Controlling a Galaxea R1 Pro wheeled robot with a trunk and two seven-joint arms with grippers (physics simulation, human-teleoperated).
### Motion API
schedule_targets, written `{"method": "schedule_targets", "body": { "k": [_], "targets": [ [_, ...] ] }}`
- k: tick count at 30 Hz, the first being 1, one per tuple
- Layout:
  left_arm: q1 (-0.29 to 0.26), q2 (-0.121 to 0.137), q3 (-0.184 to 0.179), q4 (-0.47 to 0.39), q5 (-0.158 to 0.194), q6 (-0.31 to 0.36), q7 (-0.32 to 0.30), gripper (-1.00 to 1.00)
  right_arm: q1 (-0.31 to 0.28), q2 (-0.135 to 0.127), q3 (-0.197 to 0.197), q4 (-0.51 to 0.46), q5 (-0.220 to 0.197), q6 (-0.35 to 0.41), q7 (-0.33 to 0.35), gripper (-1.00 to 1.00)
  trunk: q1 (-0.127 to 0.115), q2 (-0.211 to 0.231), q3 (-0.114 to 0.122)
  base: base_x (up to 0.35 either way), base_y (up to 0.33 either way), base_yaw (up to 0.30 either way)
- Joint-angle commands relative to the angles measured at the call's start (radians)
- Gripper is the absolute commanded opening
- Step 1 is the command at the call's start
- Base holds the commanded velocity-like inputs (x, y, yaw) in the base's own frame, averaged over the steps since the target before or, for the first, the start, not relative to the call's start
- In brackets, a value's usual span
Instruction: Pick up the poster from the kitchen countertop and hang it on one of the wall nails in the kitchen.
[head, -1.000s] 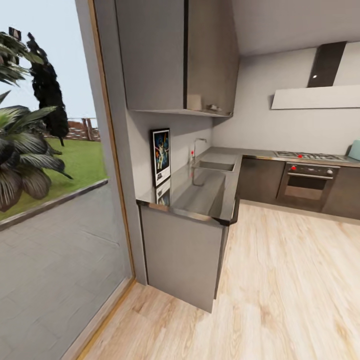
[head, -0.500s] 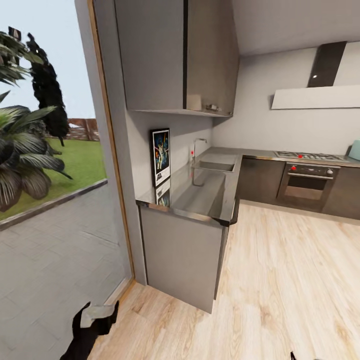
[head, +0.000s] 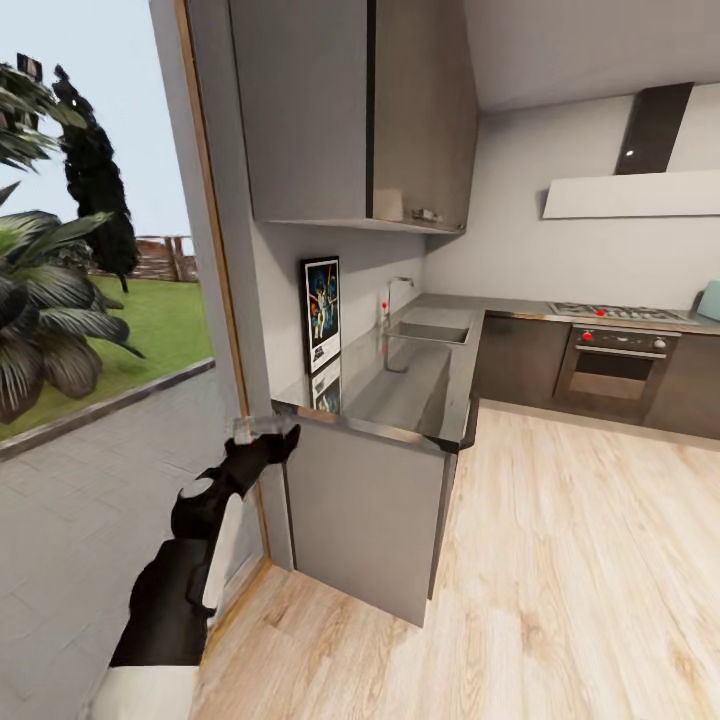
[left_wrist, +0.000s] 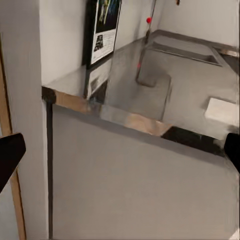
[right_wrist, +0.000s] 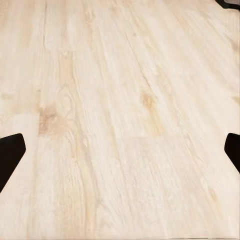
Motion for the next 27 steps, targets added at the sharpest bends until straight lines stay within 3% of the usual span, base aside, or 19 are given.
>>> {"method": "schedule_targets", "body": {
  "k": [1, 2, 3, 5, 6, 7, 11, 12, 17, 27],
  "targets": [
    [-0.089, -0.004, 0.001, 0.044, -0.001, 0.037, -0.005, 1.00, -0.001, 0.000, -0.002, 0.002, 0.002, -0.004, -0.002, 1.00, 0.000, -0.001, -0.001, 0.000, 0.000, 0.000],
    [-0.130, -0.004, 0.000, 0.070, -0.001, 0.048, -0.005, 1.00, -0.001, -0.001, -0.004, 0.004, 0.002, -0.004, -0.002, 1.00, 0.000, -0.001, -0.001, 0.000, 0.000, 0.000],
    [-0.210, -0.004, -0.001, 0.128, 0.000, 0.064, -0.005, 1.00, -0.001, -0.001, -0.006, 0.005, 0.002, -0.004, -0.002, 1.00, 0.000, -0.001, -0.001, 0.000, 0.000, 0.000],
    [-0.281, -0.004, -0.001, 0.189, 0.004, 0.074, -0.004, 1.00, 0.000, -0.001, -0.007, 0.006, 0.003, -0.005, -0.002, 1.00, 0.000, -0.001, -0.001, 0.000, 0.000, 0.000],
    [-0.506, -0.004, -0.002, 0.418, 0.019, 0.083, -0.002, 1.00, 0.000, -0.003, -0.009, 0.008, 0.003, -0.005, -0.002, 1.00, 0.000, -0.001, -0.001, 0.000, 0.000, 0.000],
    [-0.534, -0.004, -0.002, 0.449, 0.020, 0.079, -0.002, 1.00, 0.000, -0.004, -0.010, 0.008, 0.003, -0.005, -0.001, 1.00, 0.000, -0.001, -0.001, 0.000, 0.000, 0.000],
    [-0.572, -0.004, 0.000, 0.487, 0.022, 0.025, 0.000, 1.00, 0.000, -0.006, -0.010, 0.009, 0.003, -0.016, -0.001, 1.00, 0.000, -0.001, -0.001, 0.000, 0.000, 0.000],
    [-0.580, -0.004, 0.002, 0.497, 0.022, 0.002, 0.002, 1.00, 0.000, -0.006, -0.010, 0.012, 0.002, -0.060, -0.001, 1.00, 0.000, -0.001, -0.001, 0.000, 0.000, 0.000],
    [-0.584, -0.004, 0.008, 0.500, 0.022, -0.012, 0.002, 1.00, 0.001, -0.006, -0.009, 0.014, 0.003, -0.099, -0.002, 1.00, 0.000, -0.001, -0.001, 0.031, 0.000, 0.000],
    [-0.585, -0.004, 0.010, 0.500, 0.022, -0.016, 0.002, 1.00, 0.001, -0.006, -0.009, 0.014, 0.003, -0.107, -0.002, 1.00, 0.000, -0.001, -0.001, 0.175, 0.010, 0.000]
  ]
}}
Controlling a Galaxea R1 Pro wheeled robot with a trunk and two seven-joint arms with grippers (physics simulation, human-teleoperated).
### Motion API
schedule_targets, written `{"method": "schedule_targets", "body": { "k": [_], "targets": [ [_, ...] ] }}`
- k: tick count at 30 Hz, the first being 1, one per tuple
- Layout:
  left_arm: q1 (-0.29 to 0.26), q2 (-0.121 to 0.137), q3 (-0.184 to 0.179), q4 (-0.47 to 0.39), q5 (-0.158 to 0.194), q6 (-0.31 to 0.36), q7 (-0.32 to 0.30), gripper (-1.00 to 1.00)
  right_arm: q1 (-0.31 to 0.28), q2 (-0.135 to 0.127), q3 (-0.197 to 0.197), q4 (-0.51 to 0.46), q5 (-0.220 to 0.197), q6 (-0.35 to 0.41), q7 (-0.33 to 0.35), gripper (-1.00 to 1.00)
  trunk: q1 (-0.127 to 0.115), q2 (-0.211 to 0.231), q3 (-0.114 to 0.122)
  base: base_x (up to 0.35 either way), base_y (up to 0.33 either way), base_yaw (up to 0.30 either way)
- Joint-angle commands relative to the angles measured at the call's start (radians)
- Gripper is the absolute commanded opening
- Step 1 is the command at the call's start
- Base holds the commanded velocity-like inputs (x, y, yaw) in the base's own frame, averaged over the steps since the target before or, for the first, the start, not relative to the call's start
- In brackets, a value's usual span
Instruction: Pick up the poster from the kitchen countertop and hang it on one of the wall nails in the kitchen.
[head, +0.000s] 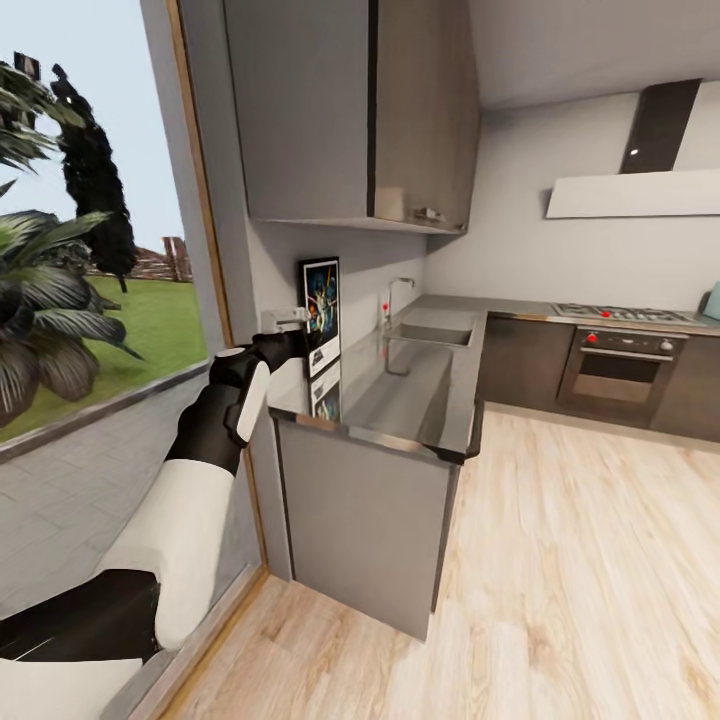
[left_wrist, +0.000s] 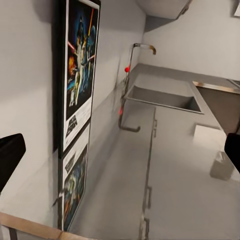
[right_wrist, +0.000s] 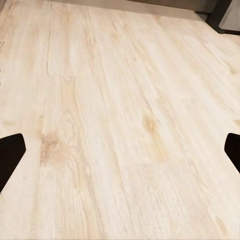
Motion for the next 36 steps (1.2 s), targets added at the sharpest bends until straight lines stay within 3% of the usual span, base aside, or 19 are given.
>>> {"method": "schedule_targets", "body": {
  "k": [1, 14, 16, 18, 21, 26, 32, 36],
  "targets": [
    [-0.001, -0.001, 0.004, -0.001, 0.002, 0.006, -0.005, 1.00, -0.001, 0.000, 0.000, 0.001, 0.002, -0.003, -0.003, 1.00, 0.000, -0.001, -0.001, 0.231, 0.076, 0.000],
    [-0.013, -0.001, -0.008, 0.026, -0.001, 0.011, -0.003, 1.00, -0.001, 0.000, 0.000, 0.005, 0.005, -0.002, -0.004, 1.00, 0.000, -0.001, -0.001, 0.207, 0.077, 0.000],
    [-0.036, -0.001, -0.008, 0.054, -0.002, 0.012, -0.003, 1.00, -0.001, 0.000, 0.001, 0.011, 0.008, -0.002, -0.004, 1.00, 0.000, -0.001, -0.001, 0.016, 0.006, 0.000],
    [-0.129, -0.001, -0.009, 0.168, -0.002, 0.011, -0.003, 1.00, -0.001, 0.000, 0.002, 0.025, 0.016, -0.002, -0.004, 1.00, 0.000, -0.001, -0.001, 0.007, 0.003, 0.000],
    [-0.208, -0.001, -0.009, 0.269, -0.001, 0.009, -0.003, 1.00, -0.001, 0.000, 0.003, 0.030, 0.019, -0.002, -0.004, 1.00, 0.000, -0.001, -0.001, 0.003, 0.001, 0.000],
    [-0.300, -0.001, -0.008, 0.388, 0.000, 0.002, -0.003, 1.00, -0.001, 0.000, 0.003, 0.032, 0.021, -0.003, -0.004, 1.00, 0.000, -0.001, -0.001, 0.001, 0.000, 0.000],
    [-0.335, -0.001, -0.002, 0.431, 0.001, -0.100, -0.003, 1.00, -0.001, 0.000, 0.002, 0.033, 0.020, -0.003, -0.004, 1.00, 0.000, -0.001, -0.001, 0.000, 0.000, 0.000],
    [-0.339, -0.001, 0.003, 0.434, 0.001, -0.117, -0.003, 1.00, -0.001, 0.000, 0.001, 0.032, 0.020, -0.004, -0.004, 1.00, 0.000, -0.001, -0.001, 0.000, 0.000, 0.000]
  ]
}}
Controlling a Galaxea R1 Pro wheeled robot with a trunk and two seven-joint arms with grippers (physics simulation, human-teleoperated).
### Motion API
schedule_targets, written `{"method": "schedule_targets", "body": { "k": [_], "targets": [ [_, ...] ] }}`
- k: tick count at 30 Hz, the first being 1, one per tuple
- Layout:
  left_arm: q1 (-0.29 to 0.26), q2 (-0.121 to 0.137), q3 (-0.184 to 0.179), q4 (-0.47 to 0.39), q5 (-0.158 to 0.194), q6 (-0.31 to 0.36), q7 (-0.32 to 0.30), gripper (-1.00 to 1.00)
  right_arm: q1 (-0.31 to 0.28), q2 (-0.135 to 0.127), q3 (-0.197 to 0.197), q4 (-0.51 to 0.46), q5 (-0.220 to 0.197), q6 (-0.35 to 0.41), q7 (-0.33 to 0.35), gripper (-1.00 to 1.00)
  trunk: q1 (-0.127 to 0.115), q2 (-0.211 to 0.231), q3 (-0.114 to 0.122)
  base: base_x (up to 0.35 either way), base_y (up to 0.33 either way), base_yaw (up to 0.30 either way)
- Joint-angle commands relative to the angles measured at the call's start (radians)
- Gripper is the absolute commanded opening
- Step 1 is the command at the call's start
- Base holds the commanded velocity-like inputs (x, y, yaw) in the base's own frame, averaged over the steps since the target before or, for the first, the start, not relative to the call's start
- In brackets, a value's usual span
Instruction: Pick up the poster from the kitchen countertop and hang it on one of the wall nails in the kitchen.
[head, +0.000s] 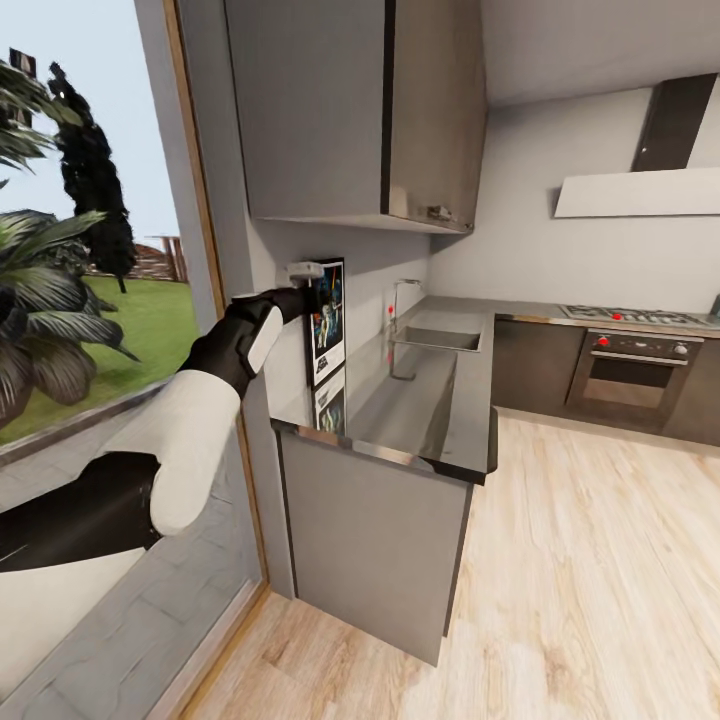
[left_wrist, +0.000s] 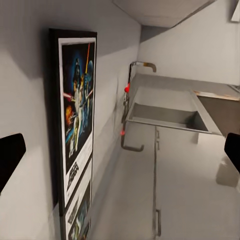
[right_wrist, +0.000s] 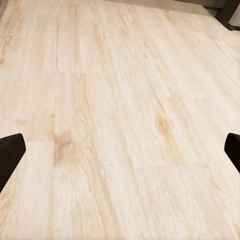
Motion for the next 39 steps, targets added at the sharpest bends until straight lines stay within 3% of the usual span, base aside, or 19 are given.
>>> {"method": "schedule_targets", "body": {
  "k": [1, 39],
  "targets": [
    [-0.001, -0.001, 0.005, -0.001, 0.002, 0.005, -0.003, 1.00, -0.001, 0.000, -0.001, 0.001, 0.003, -0.003, -0.003, 1.00, 0.000, -0.001, -0.001, 0.000, 0.000, 0.000],
    [-0.002, -0.001, 0.014, 0.011, 0.002, -0.005, -0.002, 1.00, -0.001, 0.000, -0.003, 0.000, 0.003, -0.004, -0.003, 1.00, 0.000, -0.001, -0.001, 0.133, 0.056, 0.000]
  ]
}}
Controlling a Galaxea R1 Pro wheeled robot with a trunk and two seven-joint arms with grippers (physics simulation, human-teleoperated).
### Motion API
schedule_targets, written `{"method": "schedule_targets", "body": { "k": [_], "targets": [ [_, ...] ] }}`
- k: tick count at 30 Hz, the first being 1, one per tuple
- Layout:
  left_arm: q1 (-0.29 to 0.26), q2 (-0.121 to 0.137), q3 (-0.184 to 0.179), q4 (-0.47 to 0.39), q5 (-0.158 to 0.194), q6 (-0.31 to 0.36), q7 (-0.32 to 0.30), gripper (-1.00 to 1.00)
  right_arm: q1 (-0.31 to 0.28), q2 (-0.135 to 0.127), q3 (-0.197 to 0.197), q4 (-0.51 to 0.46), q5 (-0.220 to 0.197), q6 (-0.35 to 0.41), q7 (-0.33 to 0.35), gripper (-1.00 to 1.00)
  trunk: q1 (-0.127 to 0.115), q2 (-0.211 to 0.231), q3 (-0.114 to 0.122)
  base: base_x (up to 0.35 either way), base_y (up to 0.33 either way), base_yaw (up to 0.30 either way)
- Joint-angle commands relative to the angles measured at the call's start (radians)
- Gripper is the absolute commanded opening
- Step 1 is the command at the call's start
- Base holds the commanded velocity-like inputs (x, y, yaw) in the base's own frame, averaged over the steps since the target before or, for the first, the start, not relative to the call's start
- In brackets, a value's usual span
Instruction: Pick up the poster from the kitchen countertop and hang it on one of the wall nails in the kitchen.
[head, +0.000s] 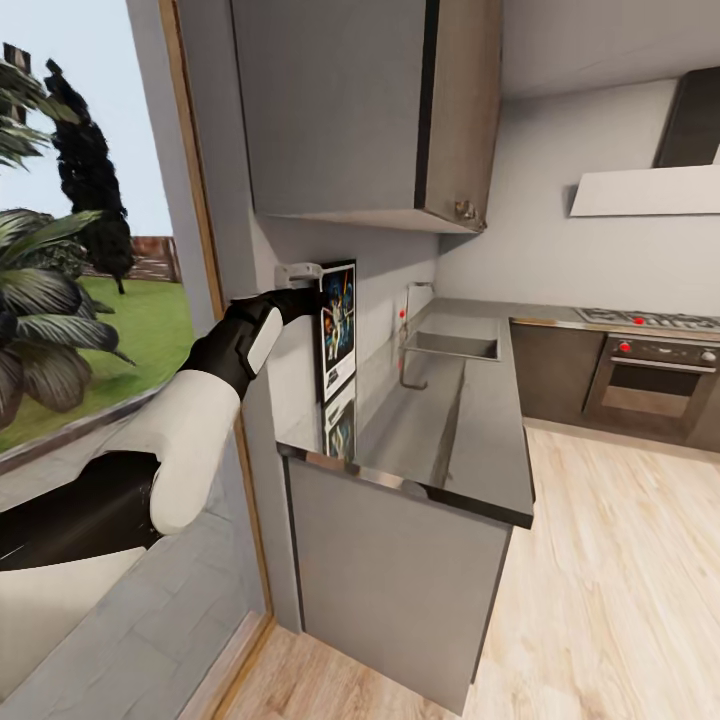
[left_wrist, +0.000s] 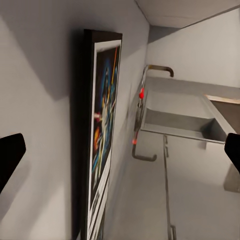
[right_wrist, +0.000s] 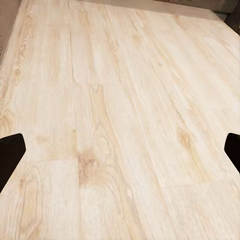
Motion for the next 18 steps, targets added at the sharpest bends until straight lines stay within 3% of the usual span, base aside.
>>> {"method": "schedule_targets", "body": {
  "k": [1, 13, 18],
  "targets": [
    [-0.001, -0.001, 0.005, -0.001, 0.002, 0.006, -0.004, 1.00, -0.001, 0.000, -0.001, 0.001, 0.003, -0.003, -0.003, 1.00, 0.000, -0.001, -0.001, 0.022, 0.000, 0.000],
    [-0.001, -0.001, 0.005, 0.025, 0.002, 0.000, -0.004, 1.00, -0.002, -0.001, -0.003, 0.000, 0.001, -0.004, -0.005, 1.00, 0.000, -0.001, -0.001, 0.006, 0.000, 0.000],
    [-0.001, -0.001, 0.004, 0.092, 0.003, -0.083, -0.004, 1.00, -0.002, -0.001, -0.004, -0.002, 0.000, -0.004, -0.006, 1.00, 0.000, -0.001, -0.001, 0.022, 0.000, 0.000]
  ]
}}
